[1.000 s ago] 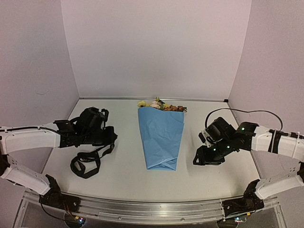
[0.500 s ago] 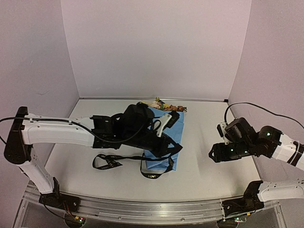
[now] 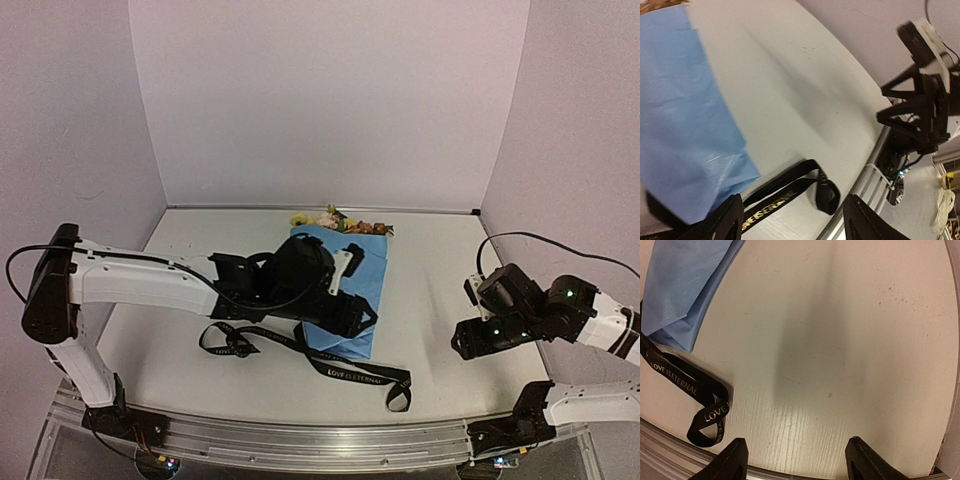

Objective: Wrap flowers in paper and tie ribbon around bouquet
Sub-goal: Place the ribbon at the center of the board, then pick up the ribbon at the center of the board.

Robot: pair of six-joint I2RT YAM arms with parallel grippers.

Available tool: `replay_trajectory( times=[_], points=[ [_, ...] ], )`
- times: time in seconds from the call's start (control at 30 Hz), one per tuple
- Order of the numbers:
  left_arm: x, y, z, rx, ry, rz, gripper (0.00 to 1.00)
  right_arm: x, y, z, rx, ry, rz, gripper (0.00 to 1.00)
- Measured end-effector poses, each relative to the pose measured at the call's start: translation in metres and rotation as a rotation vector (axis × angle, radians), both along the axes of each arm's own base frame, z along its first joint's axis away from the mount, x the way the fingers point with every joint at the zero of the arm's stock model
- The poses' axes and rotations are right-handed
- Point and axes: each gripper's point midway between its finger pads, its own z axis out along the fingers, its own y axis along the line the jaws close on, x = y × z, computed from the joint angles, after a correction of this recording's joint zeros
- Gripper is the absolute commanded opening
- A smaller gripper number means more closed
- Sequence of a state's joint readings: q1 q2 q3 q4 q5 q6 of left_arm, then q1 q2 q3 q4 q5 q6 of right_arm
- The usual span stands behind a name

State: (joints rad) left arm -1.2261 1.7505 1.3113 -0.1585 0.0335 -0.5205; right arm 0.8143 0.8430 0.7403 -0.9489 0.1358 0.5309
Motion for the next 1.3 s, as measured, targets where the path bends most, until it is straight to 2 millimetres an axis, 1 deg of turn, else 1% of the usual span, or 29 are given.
replay_trajectory(
  times=[0.03,0.13,0.17,0.23,0.3,0.37,0.5,0.63,0.73,0.8,0.9,1.07,1.3],
  points=[
    [0.009,0.015,-0.002,0.006,0.013,0.056,0.72,-0.001,0.004,-0.002,-0.004,0.008,0.020,0.68],
    [0.036,0.069,-0.006,0.017,0.057,0.246,0.73,-0.003,0.022,-0.009,-0.015,0.043,0.104,0.66],
    [0.045,0.091,-0.009,0.019,0.073,0.317,0.74,-0.004,0.030,-0.011,-0.024,0.057,0.139,0.65],
    [0.058,0.133,-0.015,0.026,0.096,0.459,0.75,-0.004,0.052,-0.015,-0.039,0.083,0.225,0.63],
    [0.062,0.168,-0.025,0.045,0.127,0.570,0.76,-0.004,0.076,-0.016,-0.038,0.099,0.308,0.61],
    [0.063,0.194,-0.037,0.062,0.158,0.660,0.77,-0.004,0.102,-0.017,-0.034,0.110,0.394,0.61],
    [0.054,0.260,-0.073,0.120,0.254,0.862,0.76,-0.005,0.165,-0.015,-0.031,0.113,0.568,0.59],
    [0.049,0.315,-0.092,0.111,0.326,1.043,0.76,-0.005,0.226,-0.019,-0.020,0.110,0.695,0.58],
    [0.046,0.335,-0.094,0.082,0.357,1.121,0.76,-0.006,0.257,-0.027,-0.022,0.110,0.758,0.57],
    [0.048,0.341,-0.091,0.057,0.371,1.154,0.76,-0.006,0.273,-0.034,-0.022,0.116,0.786,0.56],
    [0.051,0.346,-0.090,0.042,0.379,1.181,0.76,-0.002,0.289,-0.047,-0.033,0.124,0.801,0.55],
    [0.051,0.347,-0.093,0.046,0.393,1.185,0.76,0.005,0.300,-0.068,-0.063,0.139,0.802,0.50],
    [0.052,0.348,-0.099,0.072,0.404,1.185,0.75,0.014,0.302,-0.083,-0.105,0.133,0.769,0.44]
  ],
)
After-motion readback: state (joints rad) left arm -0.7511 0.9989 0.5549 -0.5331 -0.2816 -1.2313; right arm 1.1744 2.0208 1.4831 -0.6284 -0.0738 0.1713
